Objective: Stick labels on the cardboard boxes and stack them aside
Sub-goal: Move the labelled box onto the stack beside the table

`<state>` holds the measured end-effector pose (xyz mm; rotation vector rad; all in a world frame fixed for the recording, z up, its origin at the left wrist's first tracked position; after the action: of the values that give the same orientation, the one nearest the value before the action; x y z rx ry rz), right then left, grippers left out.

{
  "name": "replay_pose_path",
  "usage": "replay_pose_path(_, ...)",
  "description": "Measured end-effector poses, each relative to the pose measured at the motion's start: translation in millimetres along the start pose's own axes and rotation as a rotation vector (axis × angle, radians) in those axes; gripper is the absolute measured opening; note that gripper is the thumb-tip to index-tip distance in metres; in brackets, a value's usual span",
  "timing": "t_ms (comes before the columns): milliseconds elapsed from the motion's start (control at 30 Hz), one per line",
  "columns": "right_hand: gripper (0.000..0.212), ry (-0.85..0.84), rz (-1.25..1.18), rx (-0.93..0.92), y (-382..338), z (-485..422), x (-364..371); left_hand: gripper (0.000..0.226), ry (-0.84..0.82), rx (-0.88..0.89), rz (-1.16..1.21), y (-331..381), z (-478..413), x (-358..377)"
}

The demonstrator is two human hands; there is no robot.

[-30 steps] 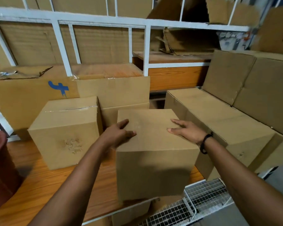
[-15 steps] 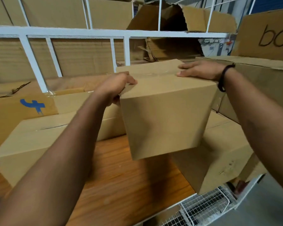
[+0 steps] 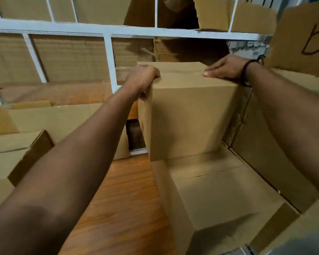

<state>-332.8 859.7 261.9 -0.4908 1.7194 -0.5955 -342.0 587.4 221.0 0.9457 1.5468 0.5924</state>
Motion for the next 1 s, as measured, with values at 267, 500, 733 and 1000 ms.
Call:
replay_pose_path(267, 0.053, 0.028, -0.066, -0.033, 31, -42, -3, 0.027, 0.029, -0.012, 0.165, -10, -36, 26)
replay_pose_path(500, 0.048, 0.372, -0.089, -0.282, 30, -10, -12, 0.054, 0.184, 0.226, 0.211, -31, -23, 39)
replay_pose_path(733, 0.071, 0.598, 0.087, -0.539, 73, 50, 60, 0.09, 0.277, 0.532, -0.075, -57, 10, 62)
replay_pose_path(1000, 0.094, 0.614, 0.237, -0.512, 114, 45, 108, 0.112, 0.326, 0.497, -0.11, -72, 10, 82)
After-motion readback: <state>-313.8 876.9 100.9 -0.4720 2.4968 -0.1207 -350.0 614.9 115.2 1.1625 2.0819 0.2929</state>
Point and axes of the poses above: each hand's wrist, its own z-axis away from the middle knuckle, its own x-axis out of the palm, y = z × x, the point moved 3 cm from there along -z, towards the middle knuckle, and after that the axes turned 12 degrees about -z, right-handed, at the moved point
